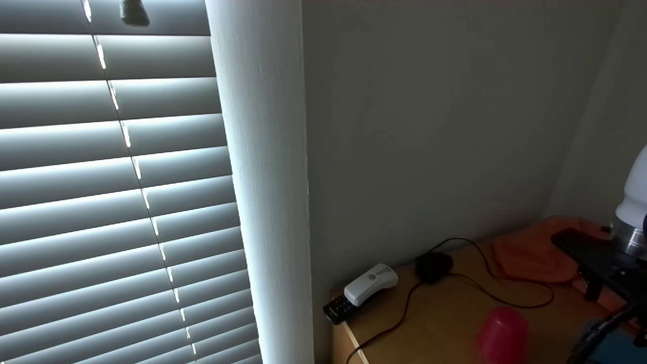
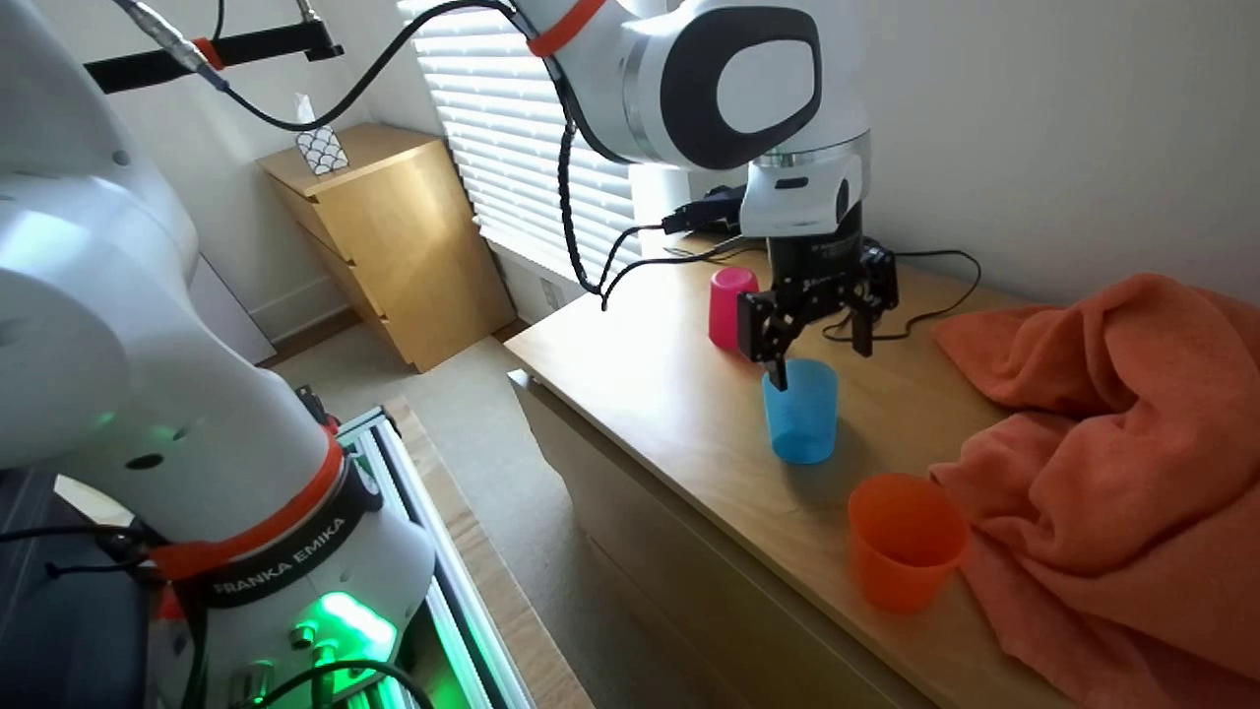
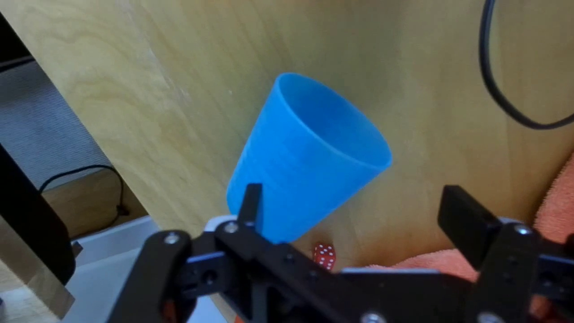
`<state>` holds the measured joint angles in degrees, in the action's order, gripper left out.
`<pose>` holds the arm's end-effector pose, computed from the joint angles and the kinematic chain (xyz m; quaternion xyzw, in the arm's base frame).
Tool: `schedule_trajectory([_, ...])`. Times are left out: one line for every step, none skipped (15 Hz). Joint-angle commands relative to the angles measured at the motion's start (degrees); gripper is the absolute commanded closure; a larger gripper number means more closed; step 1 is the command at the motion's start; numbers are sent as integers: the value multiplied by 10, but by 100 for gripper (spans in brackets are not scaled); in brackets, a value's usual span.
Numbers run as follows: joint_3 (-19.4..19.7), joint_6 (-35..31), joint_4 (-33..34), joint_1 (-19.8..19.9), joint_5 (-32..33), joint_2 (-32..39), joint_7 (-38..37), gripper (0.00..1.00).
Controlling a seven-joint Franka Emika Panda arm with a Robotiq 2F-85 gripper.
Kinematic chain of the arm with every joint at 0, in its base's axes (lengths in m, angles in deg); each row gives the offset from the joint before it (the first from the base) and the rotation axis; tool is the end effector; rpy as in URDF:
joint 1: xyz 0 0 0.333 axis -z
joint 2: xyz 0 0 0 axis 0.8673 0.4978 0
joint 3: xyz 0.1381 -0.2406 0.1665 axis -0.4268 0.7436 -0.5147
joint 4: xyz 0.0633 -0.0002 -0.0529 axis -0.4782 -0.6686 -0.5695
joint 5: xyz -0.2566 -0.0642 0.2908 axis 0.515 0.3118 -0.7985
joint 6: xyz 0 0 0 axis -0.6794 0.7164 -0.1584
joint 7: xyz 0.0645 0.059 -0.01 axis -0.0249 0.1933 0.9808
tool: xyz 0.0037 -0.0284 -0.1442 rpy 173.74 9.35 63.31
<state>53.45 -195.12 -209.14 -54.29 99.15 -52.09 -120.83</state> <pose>0.4482 -0.1432 0.2037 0.5988 -0.7981 0.0520 0.0411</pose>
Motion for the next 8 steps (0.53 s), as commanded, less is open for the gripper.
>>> schedule_trajectory([-6,3,3,10,-76,30,47,0])
schedule_trajectory([-8,4,5,11,-96,37,62,0])
schedule_trajectory([-4,5,7,9,-103,45,63,0])
schedule_trajectory([5,8,12,5,-95,55,56,0])
schedule_trajectory([7,6,14,4,-99,61,55,0])
schedule_trajectory([10,6,17,1,-96,67,52,0])
schedule_trajectory([12,4,20,-3,-93,72,45,0])
schedule_trajectory([16,3,24,-8,-87,78,37,8])
